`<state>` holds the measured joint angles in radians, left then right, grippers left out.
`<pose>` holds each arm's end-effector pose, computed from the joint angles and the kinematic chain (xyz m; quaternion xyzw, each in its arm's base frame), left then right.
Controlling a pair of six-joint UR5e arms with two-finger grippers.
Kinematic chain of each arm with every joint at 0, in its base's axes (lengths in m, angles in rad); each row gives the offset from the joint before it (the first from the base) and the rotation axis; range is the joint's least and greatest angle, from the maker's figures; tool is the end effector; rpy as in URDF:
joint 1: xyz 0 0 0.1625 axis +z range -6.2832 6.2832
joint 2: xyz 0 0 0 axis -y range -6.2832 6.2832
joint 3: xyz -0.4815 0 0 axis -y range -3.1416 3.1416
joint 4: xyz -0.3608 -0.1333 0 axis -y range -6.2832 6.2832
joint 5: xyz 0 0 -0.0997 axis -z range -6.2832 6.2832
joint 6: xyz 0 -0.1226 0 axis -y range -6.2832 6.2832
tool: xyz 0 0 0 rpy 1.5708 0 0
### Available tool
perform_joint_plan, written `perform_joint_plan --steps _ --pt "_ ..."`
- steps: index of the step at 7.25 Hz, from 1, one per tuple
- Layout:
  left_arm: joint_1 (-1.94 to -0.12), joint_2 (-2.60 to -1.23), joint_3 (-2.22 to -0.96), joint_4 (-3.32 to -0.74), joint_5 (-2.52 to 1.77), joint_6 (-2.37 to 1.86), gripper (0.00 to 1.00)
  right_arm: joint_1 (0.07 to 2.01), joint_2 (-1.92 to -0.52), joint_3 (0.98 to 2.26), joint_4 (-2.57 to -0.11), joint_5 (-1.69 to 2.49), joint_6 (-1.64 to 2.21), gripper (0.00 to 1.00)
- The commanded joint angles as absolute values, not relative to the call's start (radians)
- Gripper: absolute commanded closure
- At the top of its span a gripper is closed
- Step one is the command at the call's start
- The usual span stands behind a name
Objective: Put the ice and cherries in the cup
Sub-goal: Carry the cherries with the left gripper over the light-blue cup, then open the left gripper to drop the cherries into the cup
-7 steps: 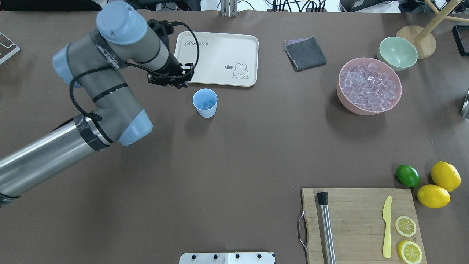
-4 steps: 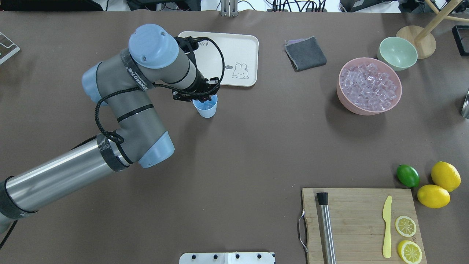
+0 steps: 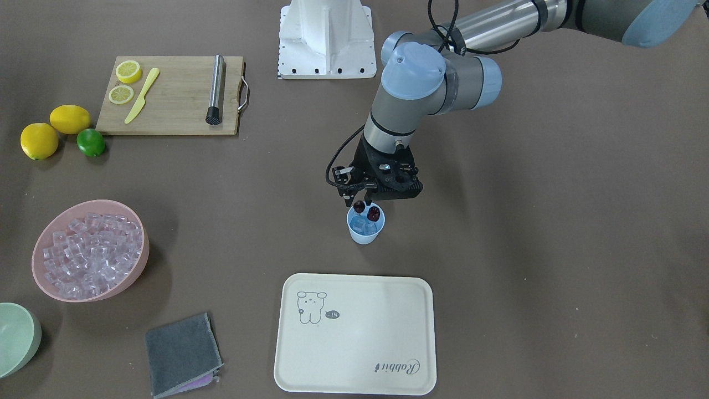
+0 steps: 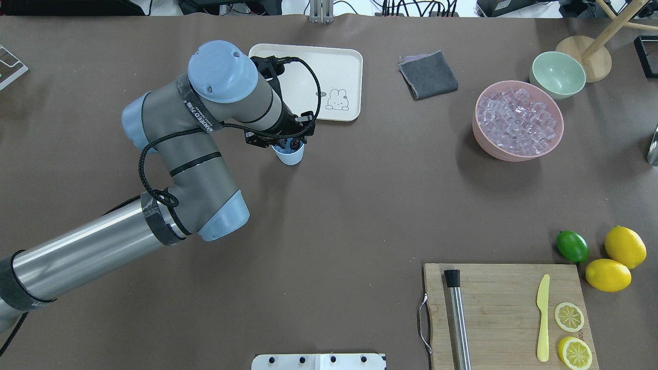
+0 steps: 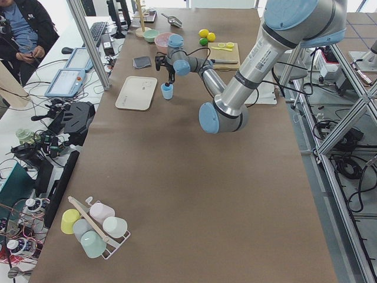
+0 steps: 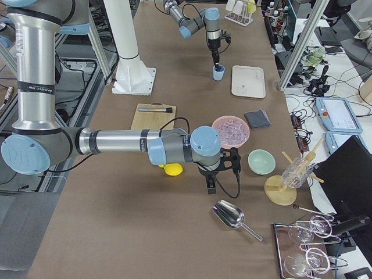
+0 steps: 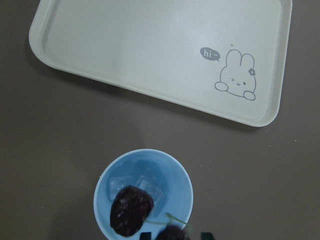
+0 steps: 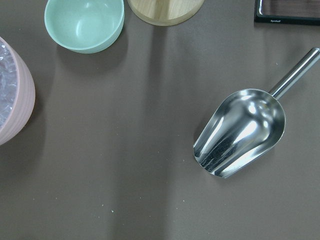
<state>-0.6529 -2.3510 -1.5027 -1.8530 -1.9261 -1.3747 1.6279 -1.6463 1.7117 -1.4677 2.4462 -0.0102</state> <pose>0.5506 -0.5352 0.2480 0.0518 0.4917 -0.1138 0.8617 0.0639 -0.4322 0.6798 0.0904 -0.4196 -0.0145 0.9031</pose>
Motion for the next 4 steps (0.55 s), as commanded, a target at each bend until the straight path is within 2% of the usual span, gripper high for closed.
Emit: perform_joint_plan --steps 1,4 --pt "-0.695 -2.338 -1.522 -1.852 -1.945 -1.364 0.02 1.629 -1.651 1.715 -1.471 2.445 -0.011 0.01" --pt "-1.037 -2.098 -1.649 -1.810 -2.296 -1.077 0.02 1.629 -1.651 1.713 -1.474 2.433 -0.011 0.01"
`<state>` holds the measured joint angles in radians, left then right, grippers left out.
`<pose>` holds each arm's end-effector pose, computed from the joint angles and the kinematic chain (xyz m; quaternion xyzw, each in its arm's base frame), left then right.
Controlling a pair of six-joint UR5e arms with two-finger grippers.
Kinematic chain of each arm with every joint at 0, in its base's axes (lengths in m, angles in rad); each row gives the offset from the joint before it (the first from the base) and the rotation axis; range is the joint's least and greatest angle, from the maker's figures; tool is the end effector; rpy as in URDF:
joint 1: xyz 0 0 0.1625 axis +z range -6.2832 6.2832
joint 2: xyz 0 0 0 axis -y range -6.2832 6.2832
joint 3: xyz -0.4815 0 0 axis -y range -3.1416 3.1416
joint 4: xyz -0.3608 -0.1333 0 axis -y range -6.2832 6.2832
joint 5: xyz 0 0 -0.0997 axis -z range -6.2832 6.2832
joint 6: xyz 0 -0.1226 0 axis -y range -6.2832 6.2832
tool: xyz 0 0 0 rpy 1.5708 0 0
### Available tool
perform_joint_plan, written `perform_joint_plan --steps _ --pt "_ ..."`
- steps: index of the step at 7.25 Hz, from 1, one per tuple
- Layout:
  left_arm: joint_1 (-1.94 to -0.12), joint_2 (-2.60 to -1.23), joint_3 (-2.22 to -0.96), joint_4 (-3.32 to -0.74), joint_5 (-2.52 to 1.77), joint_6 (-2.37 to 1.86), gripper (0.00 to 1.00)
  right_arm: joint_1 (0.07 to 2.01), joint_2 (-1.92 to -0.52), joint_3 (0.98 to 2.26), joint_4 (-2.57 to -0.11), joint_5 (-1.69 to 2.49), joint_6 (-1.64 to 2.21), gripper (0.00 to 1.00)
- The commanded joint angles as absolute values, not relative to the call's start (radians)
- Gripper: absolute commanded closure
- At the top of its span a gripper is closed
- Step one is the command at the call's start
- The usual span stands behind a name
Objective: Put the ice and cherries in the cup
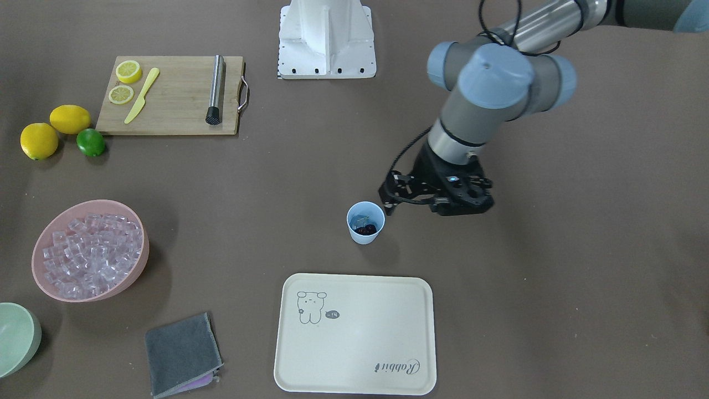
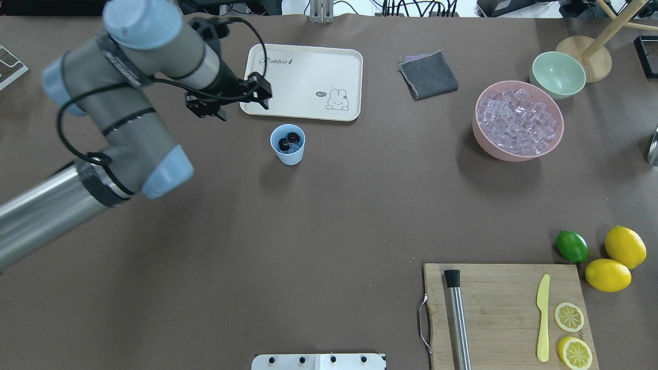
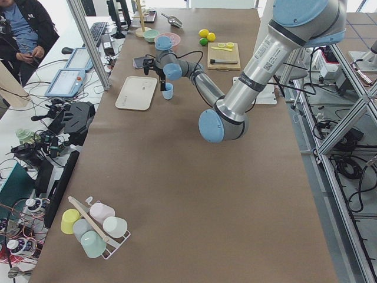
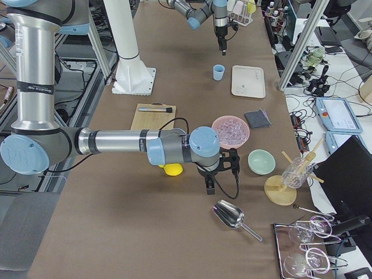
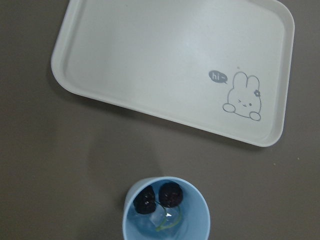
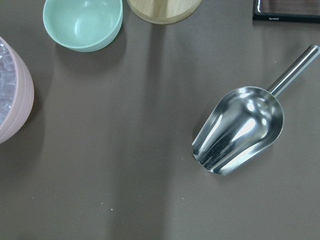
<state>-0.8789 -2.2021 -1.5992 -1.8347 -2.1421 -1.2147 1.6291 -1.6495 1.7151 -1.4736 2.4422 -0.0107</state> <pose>0.4024 -0.5908 0.3127 0.0418 0.4946 -0.1007 0.8622 0.0647 -0.4303 0.6806 0.0882 -0.4179 -0.0128 0.9041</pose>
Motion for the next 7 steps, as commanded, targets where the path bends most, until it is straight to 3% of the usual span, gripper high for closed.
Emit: perform_joint_plan --steps 1,5,7 --pt "-1.165 -2.023 -1.649 -1.777 -2.368 -0.887 0.02 1.629 -1.644 1.707 -1.474 2.425 -0.009 0.01" --pt "-1.561 -1.661 -1.664 -1.606 -2.428 -0.124 0.02 1.605 -1.635 1.706 -1.477 2.353 -0.009 0.01" --pt "-1.601 -1.414 -1.846 -1.641 -2.419 -0.104 0.02 1.592 -1.634 1.706 -1.477 2.349 -0.008 0.01"
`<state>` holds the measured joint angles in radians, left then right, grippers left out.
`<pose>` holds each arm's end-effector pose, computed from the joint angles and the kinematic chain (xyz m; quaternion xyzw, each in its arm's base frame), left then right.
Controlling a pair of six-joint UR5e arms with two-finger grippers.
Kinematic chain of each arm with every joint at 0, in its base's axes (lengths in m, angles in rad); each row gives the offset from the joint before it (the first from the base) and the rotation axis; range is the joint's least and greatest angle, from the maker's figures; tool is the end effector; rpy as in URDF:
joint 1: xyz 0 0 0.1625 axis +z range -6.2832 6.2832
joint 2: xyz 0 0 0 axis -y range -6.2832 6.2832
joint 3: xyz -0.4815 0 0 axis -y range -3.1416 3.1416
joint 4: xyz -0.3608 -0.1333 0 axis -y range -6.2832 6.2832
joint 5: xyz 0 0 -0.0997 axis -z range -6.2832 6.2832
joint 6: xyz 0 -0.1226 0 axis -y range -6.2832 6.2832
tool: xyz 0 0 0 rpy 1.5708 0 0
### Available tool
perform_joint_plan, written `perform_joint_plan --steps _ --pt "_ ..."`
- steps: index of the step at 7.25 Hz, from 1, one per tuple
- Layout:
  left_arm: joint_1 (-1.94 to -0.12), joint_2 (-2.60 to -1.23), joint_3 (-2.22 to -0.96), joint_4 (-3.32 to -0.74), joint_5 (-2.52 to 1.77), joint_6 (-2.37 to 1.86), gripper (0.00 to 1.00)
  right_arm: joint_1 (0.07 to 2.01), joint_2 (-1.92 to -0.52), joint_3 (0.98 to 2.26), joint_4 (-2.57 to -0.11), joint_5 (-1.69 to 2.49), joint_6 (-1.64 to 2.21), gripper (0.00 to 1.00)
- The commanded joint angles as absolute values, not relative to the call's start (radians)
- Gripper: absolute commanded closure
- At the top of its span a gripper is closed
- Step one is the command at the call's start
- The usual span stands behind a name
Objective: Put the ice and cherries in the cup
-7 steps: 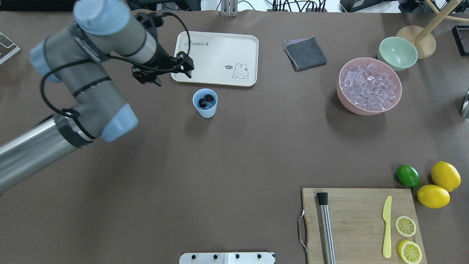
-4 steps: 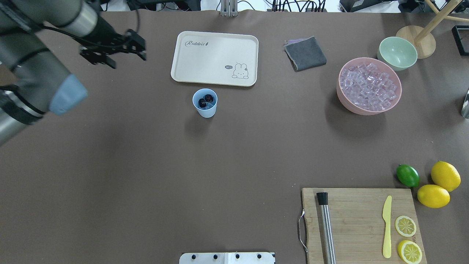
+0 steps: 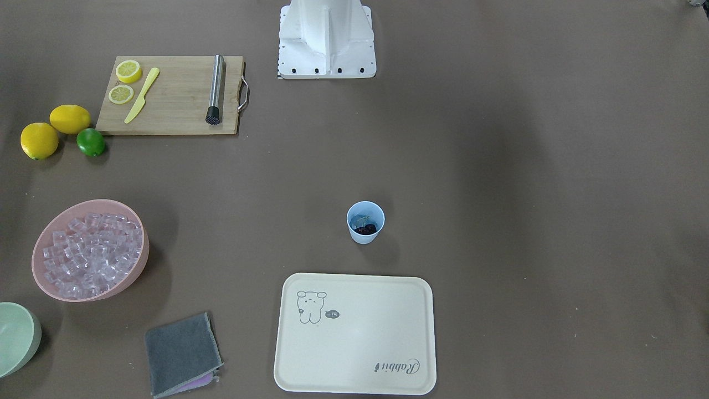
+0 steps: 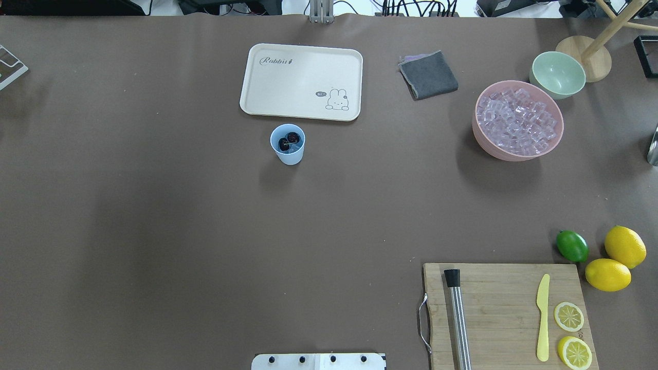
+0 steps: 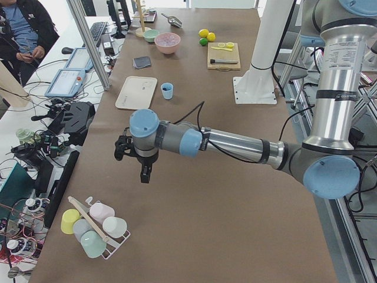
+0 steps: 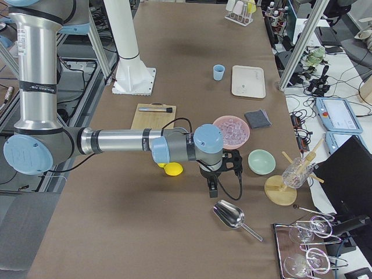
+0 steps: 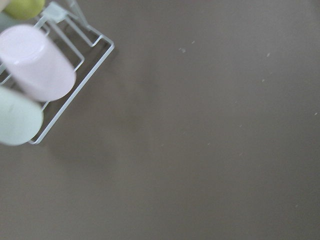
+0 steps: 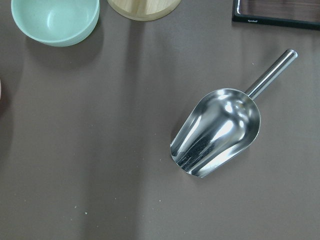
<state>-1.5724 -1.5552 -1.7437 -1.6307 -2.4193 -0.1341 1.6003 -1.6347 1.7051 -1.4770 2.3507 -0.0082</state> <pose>-0.0421 -0.4636 0.6451 0.0715 0.4149 -0.0169 0.9069 0.0601 -0.4402 0.6873 0.0830 -0.3774 -0.0214 0.9221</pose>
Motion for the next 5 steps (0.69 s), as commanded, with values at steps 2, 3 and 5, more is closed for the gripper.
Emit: perform_joint_plan --steps 2,3,5 --pt "-1.609 -1.391 -1.817 -1.658 -2.414 -0.104 0.02 1.585 -1.640 1.706 -1.477 2.341 -0.008 0.01" --pt "-1.605 -1.422 -1.762 -1.690 -2.414 -0.103 0.02 1.585 -1.643 1.704 -1.477 2.342 -0.008 0.01" --pt "-1.600 -1.442 -1.709 -1.826 -2.387 -0.104 0.02 1.583 -1.628 1.697 -1.541 2.344 -0.008 0.01"
